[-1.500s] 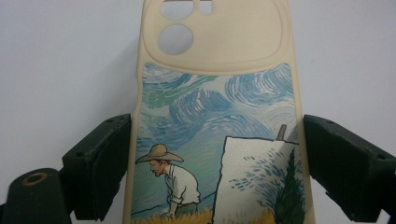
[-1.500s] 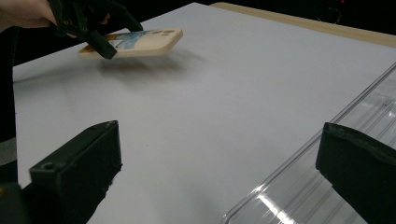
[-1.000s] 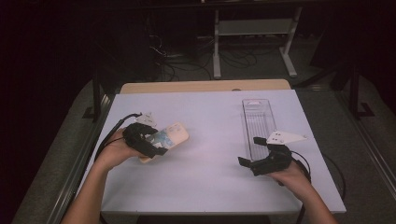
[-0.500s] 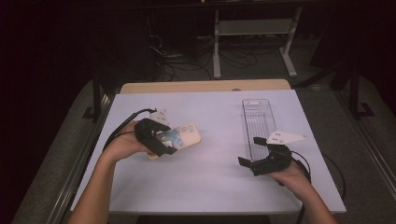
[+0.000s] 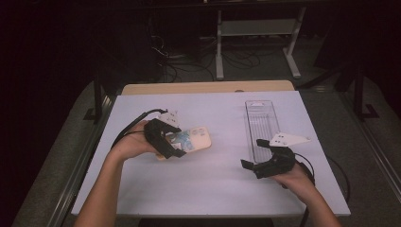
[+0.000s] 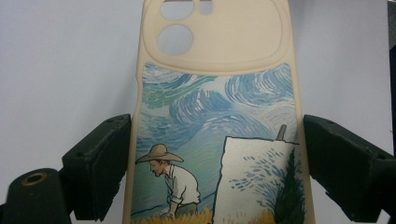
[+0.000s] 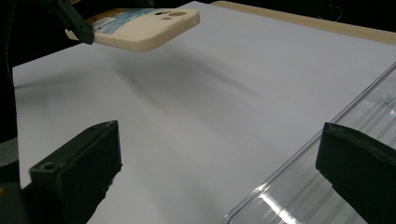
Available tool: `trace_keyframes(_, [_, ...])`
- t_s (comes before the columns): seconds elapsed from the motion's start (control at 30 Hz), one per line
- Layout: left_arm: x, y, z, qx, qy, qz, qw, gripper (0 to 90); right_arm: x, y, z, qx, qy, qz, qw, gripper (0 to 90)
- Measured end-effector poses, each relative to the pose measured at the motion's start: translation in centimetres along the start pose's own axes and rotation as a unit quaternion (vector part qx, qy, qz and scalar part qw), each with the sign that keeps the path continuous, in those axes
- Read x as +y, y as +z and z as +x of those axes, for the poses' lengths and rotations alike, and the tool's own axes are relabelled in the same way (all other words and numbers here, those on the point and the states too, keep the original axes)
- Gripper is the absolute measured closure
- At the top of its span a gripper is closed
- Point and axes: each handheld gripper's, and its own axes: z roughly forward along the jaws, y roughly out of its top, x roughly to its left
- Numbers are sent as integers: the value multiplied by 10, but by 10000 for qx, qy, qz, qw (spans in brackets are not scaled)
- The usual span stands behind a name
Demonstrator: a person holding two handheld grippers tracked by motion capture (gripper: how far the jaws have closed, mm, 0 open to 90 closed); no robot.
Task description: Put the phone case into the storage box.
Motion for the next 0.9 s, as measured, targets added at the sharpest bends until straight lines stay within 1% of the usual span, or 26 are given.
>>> trace_keyframes(0.07, [0, 1, 0, -35, -5, 15, 10000, 112, 1, 1, 0, 26, -1, 45, 10000, 0])
trace_keyframes(0.1, [0, 1, 0, -48, 42, 50, 10000, 112, 2, 1, -1, 25, -9, 61, 10000, 0])
trace_keyframes(0.17, [1, 2, -1, -44, 62, 87, 9999, 112, 5, 2, -1, 57, -59, 108, 9999, 0])
trace_keyframes(0.27, [2, 2, -2, -12, 102, 106, 9999, 112, 13, 3, 0, 92, -126, 160, 9997, 0])
trace_keyframes(0.3, [2, 1, -2, -24, 135, 112, 9998, 112, 17, 3, -1, 116, -191, 161, 9996, 0])
trace_keyframes(0.4, [3, 1, -3, -4, 206, 135, 9997, 112, 26, 7, -2, 174, -216, 249, 9993, 0])
trace_keyframes(0.43, [3, 1, -3, -18, 175, 138, 9997, 113, 28, 8, -2, 200, -243, 271, 9991, 0])
trace_keyframes(0.53, [3, 1, -4, -56, 173, 114, 9998, 113, 34, 13, -5, 271, -298, 402, 9984, 0])
trace_keyframes(0.6, [3, 1, -4, -74, 176, 150, 9997, 113, 38, 16, -8, 313, -312, 459, 9980, 0])
trace_keyframes(0.73, [3, 1, -4, -95, 205, 179, 9996, 113, 46, 19, -11, 397, -347, 534, 9972, 0])
trace_keyframes(0.8, [3, 1, -4, -108, 244, 159, 9995, 113, 49, 21, -12, 433, -386, 526, 9969, 0])
trace_keyframes(0.9, [3, 1, -6, -127, 243, 126, 9995, 113, 55, 23, -13, 473, -412, 541, 9966, 0])
